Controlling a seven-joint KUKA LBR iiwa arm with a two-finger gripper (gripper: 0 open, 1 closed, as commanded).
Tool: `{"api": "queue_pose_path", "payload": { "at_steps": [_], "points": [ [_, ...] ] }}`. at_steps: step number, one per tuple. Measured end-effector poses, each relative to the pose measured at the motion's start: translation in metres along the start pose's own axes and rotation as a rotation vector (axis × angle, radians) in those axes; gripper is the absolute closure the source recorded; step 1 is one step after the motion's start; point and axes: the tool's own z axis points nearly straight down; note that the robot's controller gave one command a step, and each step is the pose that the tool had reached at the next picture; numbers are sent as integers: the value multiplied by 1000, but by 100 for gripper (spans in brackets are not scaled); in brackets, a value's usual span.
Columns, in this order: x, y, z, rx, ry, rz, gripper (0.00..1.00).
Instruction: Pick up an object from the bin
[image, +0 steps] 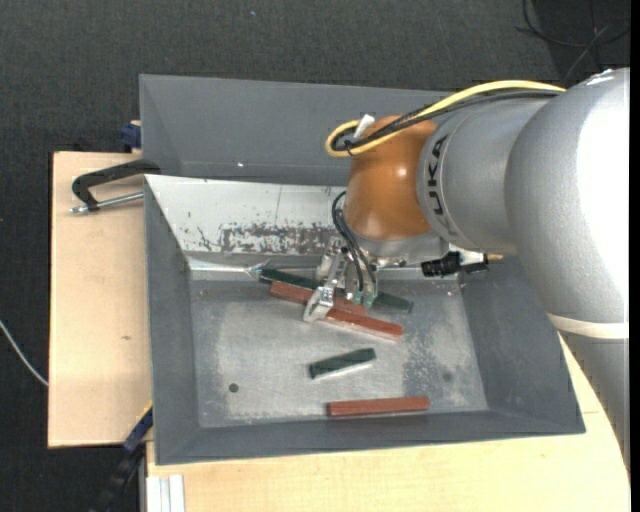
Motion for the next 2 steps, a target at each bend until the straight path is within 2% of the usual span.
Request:
{"api": "queue_pose_path", "payload": {
  "at_steps": [2],
  "points": [
    [0,0,1,1,-2,-1,100]
  ]
}}
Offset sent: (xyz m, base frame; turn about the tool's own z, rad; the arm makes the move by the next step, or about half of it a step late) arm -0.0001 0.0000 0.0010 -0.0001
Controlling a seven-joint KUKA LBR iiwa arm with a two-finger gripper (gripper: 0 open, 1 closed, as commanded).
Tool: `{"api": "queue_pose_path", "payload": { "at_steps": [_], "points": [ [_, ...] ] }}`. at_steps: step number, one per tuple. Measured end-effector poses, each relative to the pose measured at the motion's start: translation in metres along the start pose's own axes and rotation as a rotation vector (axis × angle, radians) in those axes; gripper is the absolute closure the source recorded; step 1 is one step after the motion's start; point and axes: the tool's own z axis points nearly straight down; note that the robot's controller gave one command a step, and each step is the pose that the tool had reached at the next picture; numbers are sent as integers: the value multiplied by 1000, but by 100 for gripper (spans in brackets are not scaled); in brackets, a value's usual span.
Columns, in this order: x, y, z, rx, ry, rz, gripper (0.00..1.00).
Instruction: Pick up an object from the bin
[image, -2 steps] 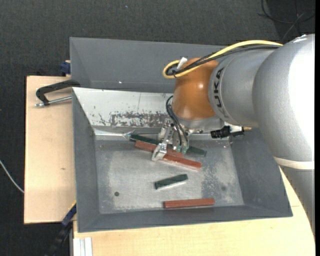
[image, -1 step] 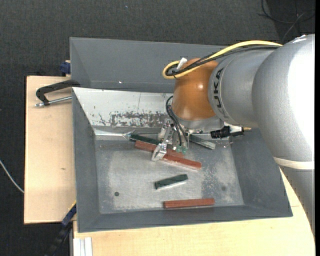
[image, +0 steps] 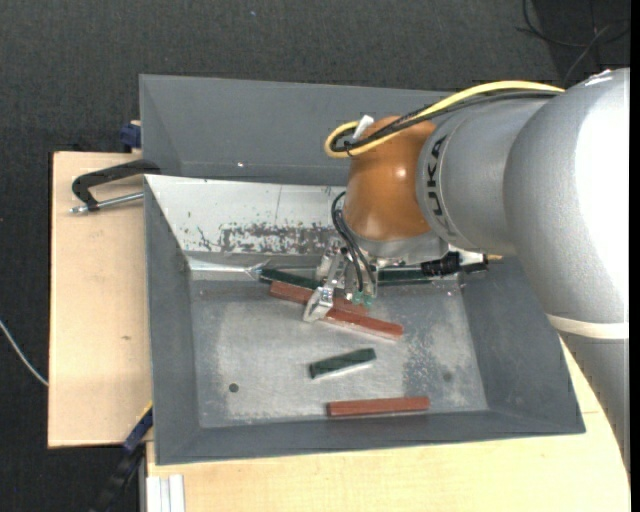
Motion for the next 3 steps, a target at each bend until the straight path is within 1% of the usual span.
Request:
{"api": "queue_pose_path", "payload": {
  "at_steps": [1,3],
  "points": [
    [1,0,-3,2,1,-1,100],
    [1,0,-22,5,6,-1,100]
  ]
}}
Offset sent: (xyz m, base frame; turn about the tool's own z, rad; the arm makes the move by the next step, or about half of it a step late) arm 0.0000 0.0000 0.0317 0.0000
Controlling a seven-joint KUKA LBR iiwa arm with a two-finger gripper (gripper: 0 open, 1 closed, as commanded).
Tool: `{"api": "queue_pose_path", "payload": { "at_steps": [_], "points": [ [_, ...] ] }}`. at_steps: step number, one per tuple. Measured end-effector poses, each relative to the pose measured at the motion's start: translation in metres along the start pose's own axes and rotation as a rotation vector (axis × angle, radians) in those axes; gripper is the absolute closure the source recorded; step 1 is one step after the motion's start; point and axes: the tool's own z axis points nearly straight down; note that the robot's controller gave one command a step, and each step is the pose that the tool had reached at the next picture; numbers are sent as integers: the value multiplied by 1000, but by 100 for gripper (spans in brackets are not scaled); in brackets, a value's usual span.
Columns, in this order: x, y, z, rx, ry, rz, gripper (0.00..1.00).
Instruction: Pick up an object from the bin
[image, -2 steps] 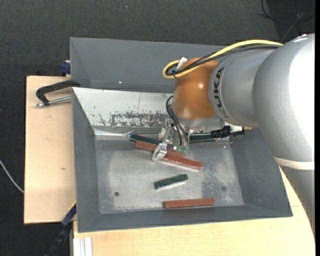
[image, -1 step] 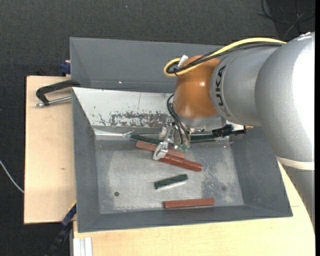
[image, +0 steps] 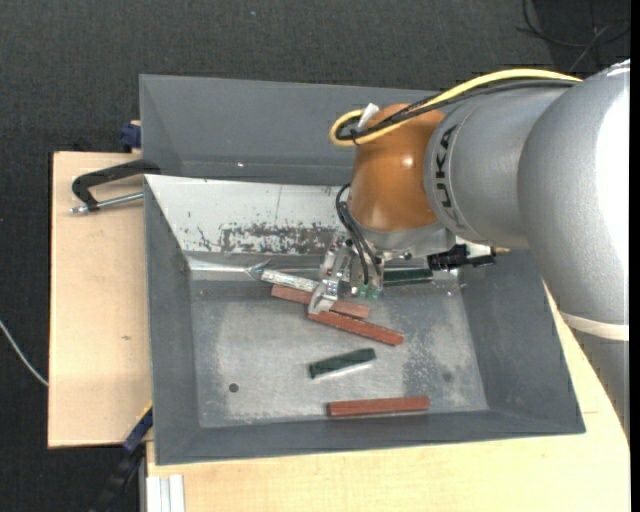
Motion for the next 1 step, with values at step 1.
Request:
{"api": "queue_pose_path", "payload": {
  "at_steps": [1],
  "points": [
    [-1,1,-12,-1,-5,0,100]
  ]
}}
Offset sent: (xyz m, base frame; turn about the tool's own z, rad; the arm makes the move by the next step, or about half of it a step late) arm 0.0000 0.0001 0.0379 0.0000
